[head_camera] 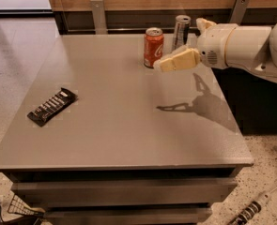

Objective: Move coke can near rxbar chocolate

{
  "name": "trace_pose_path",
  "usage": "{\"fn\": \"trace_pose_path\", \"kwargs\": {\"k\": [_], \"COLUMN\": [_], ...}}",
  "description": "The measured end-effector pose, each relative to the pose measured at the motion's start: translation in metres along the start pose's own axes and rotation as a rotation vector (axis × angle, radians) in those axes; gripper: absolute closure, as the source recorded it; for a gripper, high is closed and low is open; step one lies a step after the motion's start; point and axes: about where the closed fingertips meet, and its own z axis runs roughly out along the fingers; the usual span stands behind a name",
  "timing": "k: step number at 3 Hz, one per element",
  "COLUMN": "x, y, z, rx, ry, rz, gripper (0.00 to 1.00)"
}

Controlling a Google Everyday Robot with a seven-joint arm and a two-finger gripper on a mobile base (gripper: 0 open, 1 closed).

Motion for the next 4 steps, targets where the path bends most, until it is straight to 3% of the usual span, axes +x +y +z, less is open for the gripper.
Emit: {"fn": "trace_pose_path", "kwargs": {"k": [1, 2, 3, 4], "x": [0.0, 0.011, 0.032, 0.041], "y": [0.0, -0.007, -0.025, -0.033], "z": [0.0, 0.012, 0.037, 0.052], "rx": [0.0, 0.006, 0.005, -0.008], "ry": [0.0, -0.05, -0.19, -0.247], "rz": [0.0, 0.033, 0.085, 0.104], "gripper": [0.0, 0.0, 0.0, 0.0]}}
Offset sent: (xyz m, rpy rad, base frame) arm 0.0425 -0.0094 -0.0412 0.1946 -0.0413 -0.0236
